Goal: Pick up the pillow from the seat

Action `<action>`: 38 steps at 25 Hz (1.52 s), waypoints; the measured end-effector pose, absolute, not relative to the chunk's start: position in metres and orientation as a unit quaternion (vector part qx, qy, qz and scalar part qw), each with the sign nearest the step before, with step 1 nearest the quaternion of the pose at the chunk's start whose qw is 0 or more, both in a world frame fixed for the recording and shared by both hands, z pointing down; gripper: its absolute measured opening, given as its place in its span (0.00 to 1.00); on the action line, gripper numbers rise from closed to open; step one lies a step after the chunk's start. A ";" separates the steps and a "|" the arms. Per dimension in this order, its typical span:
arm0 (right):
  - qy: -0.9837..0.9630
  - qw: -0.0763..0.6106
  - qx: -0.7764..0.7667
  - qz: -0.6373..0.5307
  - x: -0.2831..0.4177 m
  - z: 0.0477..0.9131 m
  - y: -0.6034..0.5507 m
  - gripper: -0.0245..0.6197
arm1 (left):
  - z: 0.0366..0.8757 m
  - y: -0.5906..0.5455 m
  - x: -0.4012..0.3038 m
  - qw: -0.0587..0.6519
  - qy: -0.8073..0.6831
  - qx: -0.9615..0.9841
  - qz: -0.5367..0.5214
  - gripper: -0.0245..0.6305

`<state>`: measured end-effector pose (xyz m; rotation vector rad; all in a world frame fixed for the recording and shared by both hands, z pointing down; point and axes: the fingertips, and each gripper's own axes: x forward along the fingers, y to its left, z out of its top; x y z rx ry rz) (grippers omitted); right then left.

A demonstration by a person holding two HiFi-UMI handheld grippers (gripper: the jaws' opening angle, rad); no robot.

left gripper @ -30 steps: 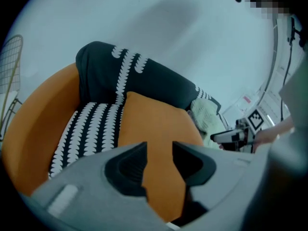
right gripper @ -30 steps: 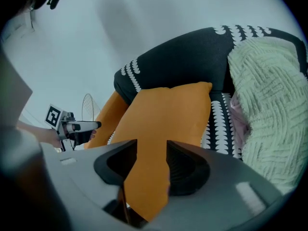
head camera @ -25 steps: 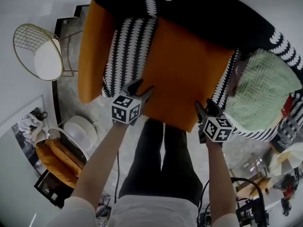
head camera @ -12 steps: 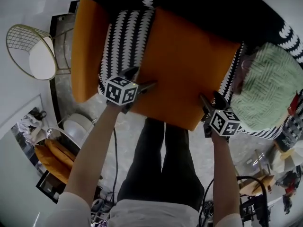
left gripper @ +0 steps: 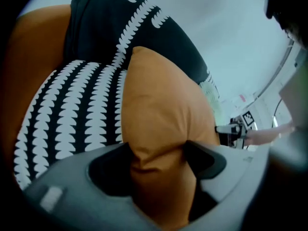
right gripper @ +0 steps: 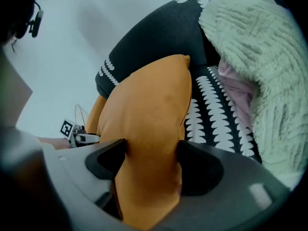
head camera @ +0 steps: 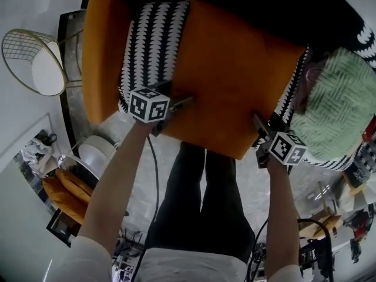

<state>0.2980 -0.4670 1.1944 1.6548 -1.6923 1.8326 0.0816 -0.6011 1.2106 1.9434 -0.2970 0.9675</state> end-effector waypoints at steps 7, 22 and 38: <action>-0.591 0.095 0.524 0.605 0.283 1.191 -0.472 0.39 | 1.196 -0.594 0.084 0.424 -0.114 0.806 0.396 0.39; -0.618 0.121 0.527 0.571 0.267 1.088 -0.476 0.24 | 1.088 -0.576 0.071 0.383 -0.119 0.831 0.385 0.27; -0.669 0.104 0.541 0.499 0.239 0.820 -0.470 0.24 | 0.818 -0.563 0.039 0.334 -0.148 0.873 0.325 0.28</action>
